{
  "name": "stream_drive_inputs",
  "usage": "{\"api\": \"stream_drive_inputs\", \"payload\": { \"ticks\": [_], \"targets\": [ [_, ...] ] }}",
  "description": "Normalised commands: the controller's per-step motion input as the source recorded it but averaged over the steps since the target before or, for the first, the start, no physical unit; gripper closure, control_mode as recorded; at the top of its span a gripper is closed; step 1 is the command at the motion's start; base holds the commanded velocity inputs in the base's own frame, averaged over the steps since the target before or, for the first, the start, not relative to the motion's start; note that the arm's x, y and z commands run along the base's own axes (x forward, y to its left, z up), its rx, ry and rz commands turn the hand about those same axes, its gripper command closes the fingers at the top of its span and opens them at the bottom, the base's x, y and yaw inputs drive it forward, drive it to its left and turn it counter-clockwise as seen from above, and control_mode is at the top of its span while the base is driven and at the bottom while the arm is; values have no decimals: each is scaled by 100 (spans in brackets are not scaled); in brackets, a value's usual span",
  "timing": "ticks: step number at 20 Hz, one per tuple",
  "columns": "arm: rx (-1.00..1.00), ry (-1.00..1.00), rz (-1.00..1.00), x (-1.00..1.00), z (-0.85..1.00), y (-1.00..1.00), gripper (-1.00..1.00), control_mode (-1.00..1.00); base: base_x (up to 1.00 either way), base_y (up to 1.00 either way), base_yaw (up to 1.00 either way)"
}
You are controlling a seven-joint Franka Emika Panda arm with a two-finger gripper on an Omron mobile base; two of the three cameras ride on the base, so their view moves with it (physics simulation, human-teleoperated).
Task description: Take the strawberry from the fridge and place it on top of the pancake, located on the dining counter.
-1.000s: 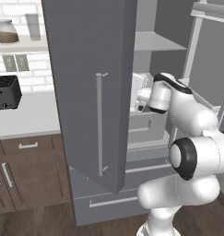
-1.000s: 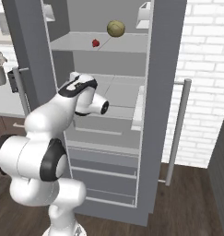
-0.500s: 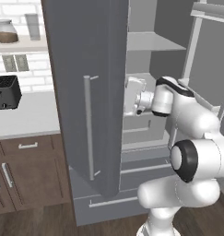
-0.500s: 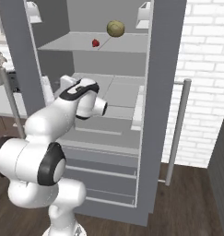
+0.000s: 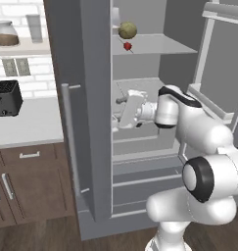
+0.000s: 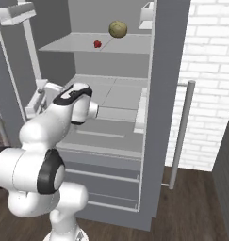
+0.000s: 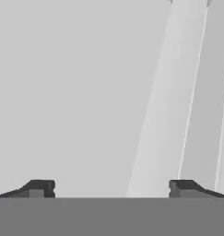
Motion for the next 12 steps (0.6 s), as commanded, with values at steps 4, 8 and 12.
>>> {"api": "stream_drive_inputs", "payload": {
  "ticks": [4,8,12],
  "targets": [
    [1,-11,15,-13,0,65,-100,-100,0,0,0],
    [3,-10,11,0,0,70,-100,-100,0,0,0],
    [3,-10,4,0,1,64,-100,-100,0,0,0]
  ]
}}
